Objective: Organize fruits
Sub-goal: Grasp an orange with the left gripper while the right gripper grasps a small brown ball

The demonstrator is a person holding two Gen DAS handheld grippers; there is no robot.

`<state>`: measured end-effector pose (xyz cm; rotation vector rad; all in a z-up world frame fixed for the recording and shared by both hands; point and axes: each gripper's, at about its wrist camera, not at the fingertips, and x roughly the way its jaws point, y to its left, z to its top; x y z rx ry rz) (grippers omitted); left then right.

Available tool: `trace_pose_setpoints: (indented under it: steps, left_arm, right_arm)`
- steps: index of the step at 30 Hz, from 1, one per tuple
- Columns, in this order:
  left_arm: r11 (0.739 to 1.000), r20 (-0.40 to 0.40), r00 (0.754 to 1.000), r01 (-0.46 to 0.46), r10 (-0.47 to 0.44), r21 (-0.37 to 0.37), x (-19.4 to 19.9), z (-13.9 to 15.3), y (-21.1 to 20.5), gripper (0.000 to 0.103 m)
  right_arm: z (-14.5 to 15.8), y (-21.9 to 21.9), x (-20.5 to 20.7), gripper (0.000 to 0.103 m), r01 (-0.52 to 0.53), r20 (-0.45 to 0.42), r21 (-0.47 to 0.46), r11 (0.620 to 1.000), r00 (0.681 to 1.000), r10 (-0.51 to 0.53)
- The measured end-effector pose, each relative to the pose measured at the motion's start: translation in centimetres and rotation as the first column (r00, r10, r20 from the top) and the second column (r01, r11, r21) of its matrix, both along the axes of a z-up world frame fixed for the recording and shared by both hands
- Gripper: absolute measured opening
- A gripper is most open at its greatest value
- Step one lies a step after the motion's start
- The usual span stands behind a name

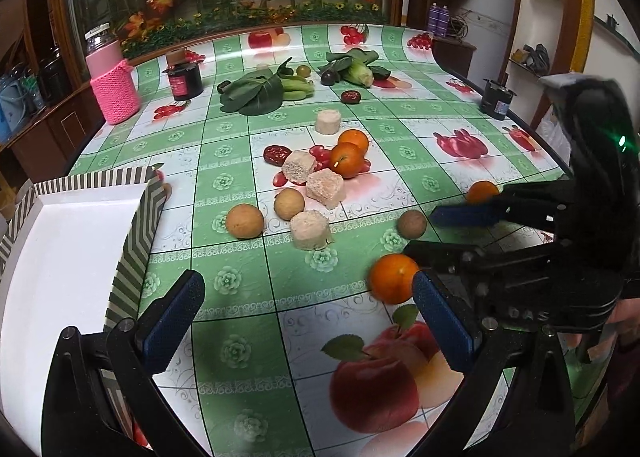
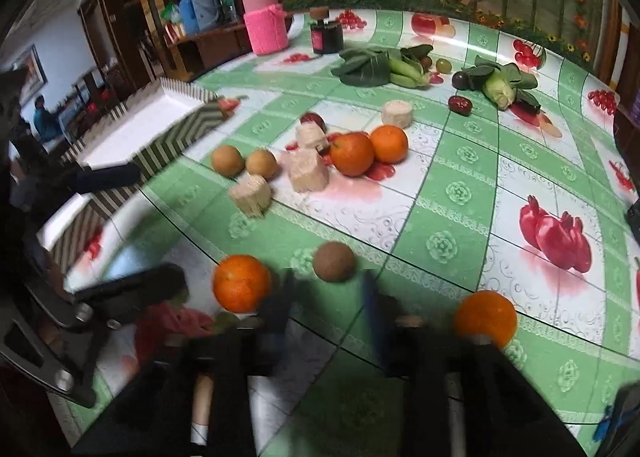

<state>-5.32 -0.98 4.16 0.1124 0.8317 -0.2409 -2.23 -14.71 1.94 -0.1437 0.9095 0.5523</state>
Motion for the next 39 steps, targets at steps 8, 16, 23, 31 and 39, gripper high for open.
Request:
trace_pose_setpoints:
  steps: [8,16,23,31,39]
  left_arm:
    - [1.000,-0.011,1.000,0.002,-0.002,0.001,0.2,-0.4,-0.1,0.103]
    - [0.999,-0.033,0.999,0.037,-0.037,0.009,0.7,-0.9,-1.8,0.103]
    - [0.994,-0.082,0.992,0.100,-0.097,0.034,1.7,-2.6,-4.4,0.041]
    - [0.998,-0.093,0.994,0.061,-0.060,0.001,1.1,-2.6,-3.1,0.028]
    - [0.999,-0.070,0.997,-0.020,0.022,0.024,0.3,-0.7,0.1,0.028]
  right_arm:
    - [-0.1,1.2,1.1,0.024,-0.022,0.008,-0.041,0.999,1.000,0.022]
    - [0.6,-1.0,0.4,0.023,0.036,0.026,0.002,0.999,0.999,-0.036]
    - [1.5,-3.5,-0.7,0.023,0.101,0.032,0.051,0.994,0.994,-0.103]
    - [2.3,-3.6,-1.8,0.023,0.103,0.043,0.087,0.991,0.993,-0.107]
    - [3.9,-0.4,-2.7,0.023,0.048,0.061,0.105,0.993,0.997,-0.055]
